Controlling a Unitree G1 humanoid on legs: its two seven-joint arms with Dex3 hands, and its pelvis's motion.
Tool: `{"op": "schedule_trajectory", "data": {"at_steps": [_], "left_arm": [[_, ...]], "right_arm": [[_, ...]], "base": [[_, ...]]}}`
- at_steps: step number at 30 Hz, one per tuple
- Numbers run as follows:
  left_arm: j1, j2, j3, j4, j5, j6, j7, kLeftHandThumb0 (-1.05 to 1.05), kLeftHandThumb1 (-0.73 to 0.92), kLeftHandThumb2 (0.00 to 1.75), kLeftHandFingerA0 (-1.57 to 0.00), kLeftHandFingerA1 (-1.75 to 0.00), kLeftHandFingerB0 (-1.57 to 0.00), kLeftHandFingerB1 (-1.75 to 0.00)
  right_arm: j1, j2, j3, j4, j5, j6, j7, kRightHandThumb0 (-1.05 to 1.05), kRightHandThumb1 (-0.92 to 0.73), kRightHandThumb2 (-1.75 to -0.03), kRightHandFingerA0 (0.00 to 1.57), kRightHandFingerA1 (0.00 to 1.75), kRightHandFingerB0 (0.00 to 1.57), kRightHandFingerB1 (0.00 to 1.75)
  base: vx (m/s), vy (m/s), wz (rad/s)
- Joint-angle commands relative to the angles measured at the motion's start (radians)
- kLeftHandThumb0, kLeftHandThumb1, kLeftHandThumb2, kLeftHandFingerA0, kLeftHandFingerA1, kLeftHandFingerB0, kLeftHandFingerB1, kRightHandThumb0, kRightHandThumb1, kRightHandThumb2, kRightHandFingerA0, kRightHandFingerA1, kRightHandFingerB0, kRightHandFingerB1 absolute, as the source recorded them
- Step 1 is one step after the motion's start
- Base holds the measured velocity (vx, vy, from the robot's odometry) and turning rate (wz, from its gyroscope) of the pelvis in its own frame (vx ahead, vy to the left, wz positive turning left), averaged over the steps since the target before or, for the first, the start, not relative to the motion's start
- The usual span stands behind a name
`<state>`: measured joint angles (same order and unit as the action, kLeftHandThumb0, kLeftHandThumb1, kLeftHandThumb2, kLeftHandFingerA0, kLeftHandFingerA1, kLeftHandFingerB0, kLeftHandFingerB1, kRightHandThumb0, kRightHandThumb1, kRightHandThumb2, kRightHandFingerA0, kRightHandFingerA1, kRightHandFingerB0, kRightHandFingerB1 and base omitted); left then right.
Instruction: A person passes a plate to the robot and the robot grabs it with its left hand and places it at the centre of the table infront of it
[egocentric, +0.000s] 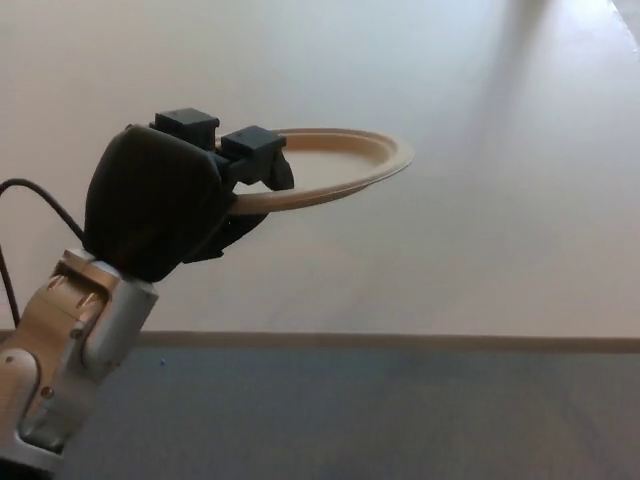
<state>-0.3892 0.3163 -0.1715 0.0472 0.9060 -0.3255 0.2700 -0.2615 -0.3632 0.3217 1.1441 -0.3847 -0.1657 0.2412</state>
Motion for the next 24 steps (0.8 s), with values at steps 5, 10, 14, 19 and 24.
{"op": "schedule_trajectory", "data": {"at_steps": [5, 10, 14, 19, 24], "left_arm": [[-0.196, 0.001, -0.091, 0.296, 0.061, 0.006, 0.156, -0.20, 0.64, 0.59, -0.92, -1.54, -0.81, -0.67], [-0.358, -0.008, -0.192, 0.502, 0.085, 0.078, 0.031, -0.42, 0.57, 0.79, -1.03, -1.34, -0.76, -0.61], [-0.470, -0.030, -0.265, 0.642, 0.086, 0.116, -0.039, -0.30, 0.69, 0.63, -0.90, -1.47, -0.72, -0.49], [-0.579, -0.065, -0.331, 0.792, 0.061, 0.118, -0.094, -0.36, 0.72, 0.61, -0.84, -1.42, -0.73, -0.48], [-0.631, -0.104, -0.381, 0.878, 0.062, 0.166, -0.122, -0.30, 0.62, 0.61, -0.78, -1.51, -0.73, -0.45]], "right_arm": [[0.002, -0.014, -0.004, -0.008, -0.001, 0.001, -0.006, -0.65, -0.69, -0.61, 0.57, 0.60, 0.44, 0.46], [0.001, -0.014, -0.012, -0.018, 0.006, 0.005, 0.006, -0.65, -0.68, -0.61, 0.57, 0.60, 0.44, 0.47], [-0.008, -0.019, -0.002, -0.017, -0.009, 0.003, 0.004, -0.64, -0.70, -0.61, 0.57, 0.60, 0.44, 0.47], [-0.024, -0.027, -0.003, -0.020, -0.006, 0.009, 0.020, -0.66, -0.70, -0.62, 0.56, 0.60, 0.45, 0.47], [-0.017, -0.023, -0.006, -0.037, 0.000, 0.007, 0.021, -0.62, -0.70, -0.61, 0.56, 0.58, 0.45, 0.46]], "base": [[0.00, 0.000, 0.00], [0.00, 0.000, 0.00], [0.00, 0.000, 0.00], [0.00, 0.000, 0.00], [0.00, 0.000, 0.00]]}}
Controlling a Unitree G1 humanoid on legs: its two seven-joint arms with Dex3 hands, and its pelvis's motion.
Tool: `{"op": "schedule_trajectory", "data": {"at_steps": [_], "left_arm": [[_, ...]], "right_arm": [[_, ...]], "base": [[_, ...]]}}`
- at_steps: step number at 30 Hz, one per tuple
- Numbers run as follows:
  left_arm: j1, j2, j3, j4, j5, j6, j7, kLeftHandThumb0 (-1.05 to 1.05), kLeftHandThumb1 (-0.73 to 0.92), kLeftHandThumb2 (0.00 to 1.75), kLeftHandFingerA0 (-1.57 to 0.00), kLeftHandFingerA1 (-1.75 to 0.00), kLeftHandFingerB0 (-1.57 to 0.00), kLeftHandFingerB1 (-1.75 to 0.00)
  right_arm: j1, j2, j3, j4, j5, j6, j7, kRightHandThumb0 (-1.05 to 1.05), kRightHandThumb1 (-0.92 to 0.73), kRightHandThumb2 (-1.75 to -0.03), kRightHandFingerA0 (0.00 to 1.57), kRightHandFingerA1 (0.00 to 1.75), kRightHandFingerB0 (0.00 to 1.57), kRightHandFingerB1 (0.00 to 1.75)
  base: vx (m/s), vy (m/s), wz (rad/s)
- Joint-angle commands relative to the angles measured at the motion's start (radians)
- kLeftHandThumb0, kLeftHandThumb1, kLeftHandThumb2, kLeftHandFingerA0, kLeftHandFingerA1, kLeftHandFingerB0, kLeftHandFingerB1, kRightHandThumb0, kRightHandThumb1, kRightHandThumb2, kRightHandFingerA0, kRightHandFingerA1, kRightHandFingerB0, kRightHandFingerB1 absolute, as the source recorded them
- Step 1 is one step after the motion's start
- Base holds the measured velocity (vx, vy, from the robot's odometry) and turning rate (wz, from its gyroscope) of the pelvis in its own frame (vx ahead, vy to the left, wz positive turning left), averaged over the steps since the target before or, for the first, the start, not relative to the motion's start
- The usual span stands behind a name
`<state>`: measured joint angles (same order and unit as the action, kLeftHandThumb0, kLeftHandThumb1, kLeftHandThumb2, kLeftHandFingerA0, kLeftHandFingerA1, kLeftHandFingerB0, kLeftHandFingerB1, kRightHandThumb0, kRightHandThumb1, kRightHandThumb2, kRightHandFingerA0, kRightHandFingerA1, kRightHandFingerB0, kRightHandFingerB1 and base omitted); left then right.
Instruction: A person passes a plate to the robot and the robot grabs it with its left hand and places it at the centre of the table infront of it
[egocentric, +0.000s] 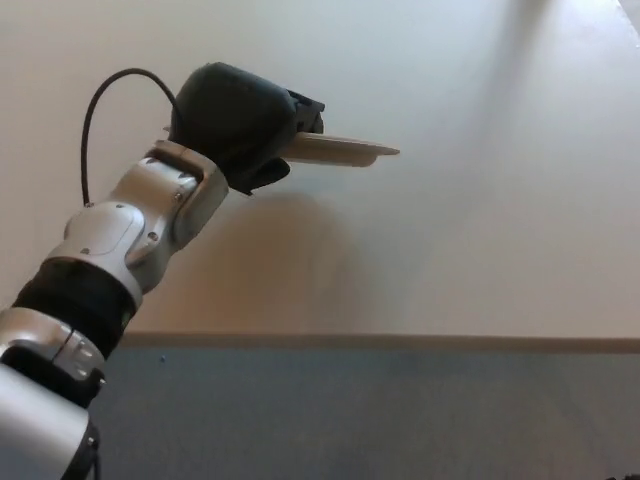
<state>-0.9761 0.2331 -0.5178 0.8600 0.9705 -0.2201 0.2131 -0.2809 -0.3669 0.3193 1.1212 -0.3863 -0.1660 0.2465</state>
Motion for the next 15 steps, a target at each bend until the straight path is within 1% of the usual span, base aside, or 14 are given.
{"op": "schedule_trajectory", "data": {"at_steps": [1, 2, 3, 4, 5, 6, 8, 9, 10, 11, 12, 13, 14, 15], "left_arm": [[-0.057, -0.033, -0.043, 0.093, -0.005, 0.062, -0.062, -0.31, 0.61, 0.61, -0.77, -1.50, -0.77, -0.53], [-0.070, -0.043, -0.053, 0.111, -0.006, 0.080, -0.095, -0.31, 0.64, 0.62, -0.73, -1.49, -0.71, -0.47], [-0.080, -0.050, -0.061, 0.120, -0.006, 0.100, -0.139, -0.31, 0.64, 0.62, -0.73, -1.49, -0.71, -0.47], [-0.087, -0.052, -0.065, 0.125, -0.010, 0.108, -0.155, -0.32, 0.64, 0.62, -0.77, -1.40, -0.67, -0.43], [-0.092, -0.053, -0.067, 0.127, -0.015, 0.113, -0.167, -0.32, 0.64, 0.62, -0.77, -1.40, -0.67, -0.43], [-0.096, -0.050, -0.071, 0.123, -0.017, 0.118, -0.192, -0.25, 0.63, 0.60, -0.77, -1.36, -0.50, -0.38], [-0.106, -0.045, -0.076, 0.115, -0.022, 0.135, -0.238, -0.25, 0.63, 0.60, -0.76, -1.36, -0.52, -0.38], [-0.109, -0.046, -0.070, 0.114, -0.031, 0.153, -0.264, -0.26, 0.68, 0.61, -0.70, -1.35, -0.46, -0.36], [-0.110, -0.047, -0.064, 0.112, -0.042, 0.170, -0.291, -0.26, 0.68, 0.61, -0.70, -1.35, -0.46, -0.36], [-0.113, -0.045, -0.058, 0.115, -0.050, 0.173, -0.298, -0.27, 0.72, 0.63, -0.72, -1.28, -0.46, -0.36], [-0.117, -0.042, -0.052, 0.119, -0.057, 0.172, -0.300, -0.27, 0.72, 0.63, -0.72, -1.28, -0.46, -0.36], [-0.126, -0.040, -0.044, 0.122, -0.075, 0.182, -0.362, -0.36, 0.75, 0.63, -0.72, -0.95, -0.37, -0.33], [-0.129, -0.040, -0.041, 0.122, -0.082, 0.188, -0.390, -0.36, 0.75, 0.63, -0.72, -0.95, -0.37, -0.33], [-0.142, -0.048, -0.024, 0.131, -0.109, 0.220, -0.466, -0.57, 0.56, 0.84, -0.58, -0.58, -0.22, -0.42]], "right_arm": [[0.002, -0.024, -0.006, -0.022, 0.003, 0.008, 0.017, -0.63, -0.69, -0.61, 0.56, 0.58, 0.45, 0.47], [0.000, -0.025, -0.006, -0.025, 0.002, 0.010, 0.017, -0.63, -0.70, -0.61, 0.59, 0.58, 0.47, 0.47], [-0.002, -0.025, -0.005, -0.026, 0.000, 0.013, 0.017, -0.63, -0.70, -0.61, 0.59, 0.58, 0.47, 0.47], [-0.004, -0.026, -0.004, -0.030, -0.001, 0.015, 0.018, -0.63, -0.71, -0.61, 0.59, 0.59, 0.47, 0.47], [-0.006, -0.029, -0.003, -0.035, -0.003, 0.018, 0.021, -0.63, -0.71, -0.61, 0.59, 0.59, 0.47, 0.47], [-0.005, -0.032, -0.003, -0.040, -0.002, 0.014, 0.024, -0.65, -0.68, -0.62, 0.58, 0.59, 0.44, 0.47], [-0.008, -0.038, -0.004, -0.052, -0.001, 0.014, 0.034, -0.64, -0.69, -0.61, 0.56, 0.58, 0.44, 0.46], [-0.008, -0.041, -0.003, -0.059, -0.003, 0.014, 0.038, -0.64, -0.71, -0.61, 0.58, 0.57, 0.46, 0.46], [-0.006, -0.043, -0.001, -0.064, -0.003, 0.013, 0.039, -0.64, -0.71, -0.61, 0.58, 0.57, 0.46, 0.46], [-0.008, -0.044, -0.006, -0.067, 0.002, 0.012, 0.044, -0.65, -0.68, -0.62, 0.58, 0.60, 0.45, 0.47], [-0.012, -0.044, -0.013, -0.068, 0.010, 0.011, 0.049, -0.65, -0.68, -0.62, 0.58, 0.60, 0.45, 0.47], [-0.012, -0.046, -0.010, -0.070, 0.007, 0.010, 0.050, -0.64, -0.71, -0.61, 0.58, 0.59, 0.47, 0.47], [-0.012, -0.047, -0.008, -0.071, 0.005, 0.010, 0.051, -0.64, -0.71, -0.61, 0.58, 0.59, 0.47, 0.47], [-0.010, -0.050, -0.006, -0.073, 0.003, -0.001, 0.054, -0.65, -0.68, -0.62, 0.58, 0.60, 0.45, 0.47]], "base": [[0.00, 0.000, 0.00], [0.00, 0.000, 0.00], [0.00, 0.000, 0.00], [0.00, 0.000, 0.00], [0.00, 0.000, 0.00], [0.00, 0.000, 0.00], [0.00, 0.000, 0.00], [0.00, 0.000, 0.00], [0.00, 0.000, 0.00], [0.00, 0.000, 0.00], [0.00, 0.000, 0.00], [0.00, 0.000, 0.00], [0.00, 0.000, 0.00], [0.00, 0.000, 0.00]]}}
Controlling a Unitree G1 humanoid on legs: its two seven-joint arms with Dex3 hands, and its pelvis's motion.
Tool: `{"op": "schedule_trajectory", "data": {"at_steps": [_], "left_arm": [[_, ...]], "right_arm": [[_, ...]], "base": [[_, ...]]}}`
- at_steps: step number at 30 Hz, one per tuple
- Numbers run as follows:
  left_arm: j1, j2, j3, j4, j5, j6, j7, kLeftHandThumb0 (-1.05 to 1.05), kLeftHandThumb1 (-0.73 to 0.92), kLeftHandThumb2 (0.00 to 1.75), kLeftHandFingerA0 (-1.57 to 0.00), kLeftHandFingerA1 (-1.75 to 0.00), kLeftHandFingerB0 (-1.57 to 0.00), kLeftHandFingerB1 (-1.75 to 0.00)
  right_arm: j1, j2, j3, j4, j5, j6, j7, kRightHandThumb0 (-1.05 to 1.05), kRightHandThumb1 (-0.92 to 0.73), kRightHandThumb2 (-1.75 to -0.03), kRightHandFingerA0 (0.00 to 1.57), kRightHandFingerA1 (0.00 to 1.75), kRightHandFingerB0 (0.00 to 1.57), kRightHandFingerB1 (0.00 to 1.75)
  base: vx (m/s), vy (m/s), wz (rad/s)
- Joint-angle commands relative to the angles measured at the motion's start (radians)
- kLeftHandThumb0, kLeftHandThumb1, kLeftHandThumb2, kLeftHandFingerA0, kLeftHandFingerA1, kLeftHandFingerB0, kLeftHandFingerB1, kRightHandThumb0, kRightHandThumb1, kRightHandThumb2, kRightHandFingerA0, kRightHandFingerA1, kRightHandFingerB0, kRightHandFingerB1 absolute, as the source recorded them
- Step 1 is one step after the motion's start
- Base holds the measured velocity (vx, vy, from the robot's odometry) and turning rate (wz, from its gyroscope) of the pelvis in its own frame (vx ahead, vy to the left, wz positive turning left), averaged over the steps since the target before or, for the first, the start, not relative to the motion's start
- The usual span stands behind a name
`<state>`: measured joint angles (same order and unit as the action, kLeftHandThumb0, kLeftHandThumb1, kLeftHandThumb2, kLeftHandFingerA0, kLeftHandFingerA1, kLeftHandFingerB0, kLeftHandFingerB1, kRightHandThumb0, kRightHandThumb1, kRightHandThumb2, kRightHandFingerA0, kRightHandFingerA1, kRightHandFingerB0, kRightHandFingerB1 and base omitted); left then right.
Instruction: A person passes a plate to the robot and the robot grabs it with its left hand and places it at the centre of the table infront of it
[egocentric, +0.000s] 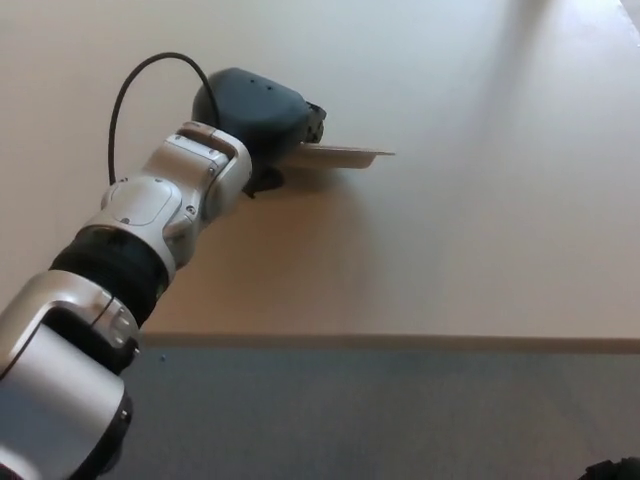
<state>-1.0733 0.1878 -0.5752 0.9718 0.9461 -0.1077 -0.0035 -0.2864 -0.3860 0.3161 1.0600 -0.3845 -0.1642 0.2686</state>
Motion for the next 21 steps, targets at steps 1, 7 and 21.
{"op": "schedule_trajectory", "data": {"at_steps": [1, 7, 21], "left_arm": [[-0.067, -0.018, 0.069, 0.046, -0.135, 0.153, -0.343, -0.73, 0.47, 0.78, -0.46, -0.52, -0.11, -0.36], [-0.138, -0.070, 0.187, 0.151, -0.275, 0.309, -0.604, -0.61, 0.34, 0.80, 0.00, -0.11, -0.01, -0.19], [-0.196, -0.061, 0.206, 0.229, -0.284, 0.355, -0.811, -0.80, 0.40, 0.90, -0.01, -0.06, 0.00, -0.01]], "right_arm": [[-0.009, -0.033, -0.001, -0.013, -0.001, -0.004, 0.034, -0.65, -0.71, -0.61, 0.58, 0.60, 0.47, 0.48], [-0.029, -0.032, 0.004, -0.010, -0.007, 0.013, 0.039, -0.65, -0.70, -0.61, 0.59, 0.60, 0.48, 0.48], [-0.053, -0.036, -0.005, -0.024, 0.005, 0.025, 0.062, -0.64, -0.68, -0.61, 0.56, 0.59, 0.44, 0.46]], "base": [[0.00, 0.000, 0.00], [0.00, 0.000, 0.00], [0.00, 0.000, 0.00]]}}
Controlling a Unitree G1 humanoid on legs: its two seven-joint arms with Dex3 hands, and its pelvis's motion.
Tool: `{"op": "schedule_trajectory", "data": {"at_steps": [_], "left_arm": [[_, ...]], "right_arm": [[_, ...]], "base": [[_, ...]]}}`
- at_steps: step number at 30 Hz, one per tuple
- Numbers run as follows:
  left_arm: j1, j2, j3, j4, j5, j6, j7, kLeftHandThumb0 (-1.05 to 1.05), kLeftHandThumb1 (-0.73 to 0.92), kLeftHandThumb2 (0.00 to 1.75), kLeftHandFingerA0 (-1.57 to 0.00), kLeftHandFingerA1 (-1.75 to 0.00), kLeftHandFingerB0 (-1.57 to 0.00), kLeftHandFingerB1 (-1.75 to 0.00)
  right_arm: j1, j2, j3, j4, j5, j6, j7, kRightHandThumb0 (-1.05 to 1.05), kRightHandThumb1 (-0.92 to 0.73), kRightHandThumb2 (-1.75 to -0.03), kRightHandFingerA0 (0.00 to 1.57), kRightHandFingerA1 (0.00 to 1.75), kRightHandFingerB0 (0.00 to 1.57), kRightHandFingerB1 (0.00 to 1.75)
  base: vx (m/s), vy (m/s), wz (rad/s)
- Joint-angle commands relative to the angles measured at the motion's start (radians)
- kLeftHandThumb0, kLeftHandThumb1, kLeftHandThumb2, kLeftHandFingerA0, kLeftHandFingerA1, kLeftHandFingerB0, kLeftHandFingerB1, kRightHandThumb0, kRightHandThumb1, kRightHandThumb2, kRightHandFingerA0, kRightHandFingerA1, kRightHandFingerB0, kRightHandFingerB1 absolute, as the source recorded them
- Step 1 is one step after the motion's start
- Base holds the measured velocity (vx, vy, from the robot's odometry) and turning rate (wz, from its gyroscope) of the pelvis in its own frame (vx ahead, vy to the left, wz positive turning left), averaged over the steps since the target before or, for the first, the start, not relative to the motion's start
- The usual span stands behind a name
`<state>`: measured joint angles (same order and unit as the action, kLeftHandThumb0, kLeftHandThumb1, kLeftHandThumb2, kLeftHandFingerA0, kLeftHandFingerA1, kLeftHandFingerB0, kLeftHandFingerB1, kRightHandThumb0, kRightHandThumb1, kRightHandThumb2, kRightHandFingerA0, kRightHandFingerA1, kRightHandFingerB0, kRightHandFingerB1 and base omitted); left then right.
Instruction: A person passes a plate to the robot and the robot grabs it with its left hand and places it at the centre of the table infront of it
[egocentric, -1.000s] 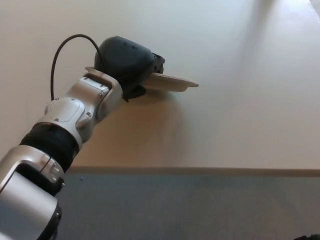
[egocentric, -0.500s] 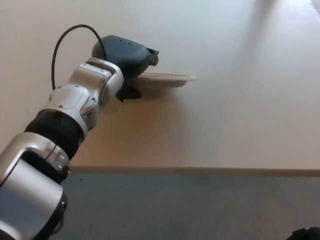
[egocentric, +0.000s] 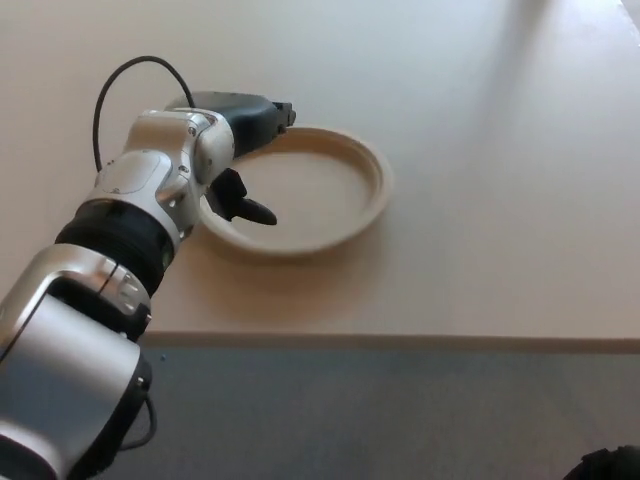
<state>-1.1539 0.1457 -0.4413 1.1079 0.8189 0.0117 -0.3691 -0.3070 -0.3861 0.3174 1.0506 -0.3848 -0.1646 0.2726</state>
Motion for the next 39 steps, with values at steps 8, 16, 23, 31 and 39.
{"op": "schedule_trajectory", "data": {"at_steps": [8, 16, 23, 31, 39], "left_arm": [[-0.126, -0.009, 0.088, 0.108, -0.169, 0.254, -0.464, -0.81, 0.43, 0.91, -0.06, -0.15, 0.00, 0.00], [-0.087, 0.011, 0.143, 0.024, -0.235, 0.195, -0.416, -1.03, 0.83, 1.19, 0.00, 0.00, 0.00, -0.01], [0.074, 0.101, 0.185, -0.399, -0.208, 0.013, -0.144, -0.84, 0.80, 1.20, -0.07, -0.44, -0.02, -0.28], [0.313, 0.105, 0.445, -1.063, -0.321, -0.052, -0.003, -0.79, 0.91, 0.71, -0.32, -0.33, -0.23, -0.29], [0.618, -0.024, 0.652, -1.624, -0.568, -0.025, -0.072, -0.71, 0.83, 0.65, -0.68, -0.43, -0.40, -0.33]], "right_arm": [[-0.058, -0.036, 0.000, 0.007, -0.003, 0.015, 0.058, -0.64, -0.67, -0.61, 0.55, 0.58, 0.42, 0.45], [-0.078, -0.037, -0.004, 0.014, -0.001, 0.025, 0.063, -0.58, -0.48, -0.94, 0.57, 0.70, 0.32, 0.55], [-0.076, -0.037, -0.007, 0.007, 0.005, 0.028, 0.069, -0.62, -0.63, -0.59, 0.54, 0.60, 0.43, 0.47], [-0.085, -0.044, 0.000, 0.010, -0.006, 0.028, 0.070, -0.63, -0.65, -0.59, 0.55, 0.59, 0.44, 0.46], [-0.112, -0.046, -0.006, 0.028, -0.001, 0.039, 0.078, -0.62, -0.65, -0.59, 0.56, 0.59, 0.45, 0.46]], "base": [[0.00, 0.000, 0.00], [0.00, 0.000, 0.00], [0.00, 0.000, 0.00], [0.00, 0.000, 0.00], [0.00, 0.000, 0.00]]}}
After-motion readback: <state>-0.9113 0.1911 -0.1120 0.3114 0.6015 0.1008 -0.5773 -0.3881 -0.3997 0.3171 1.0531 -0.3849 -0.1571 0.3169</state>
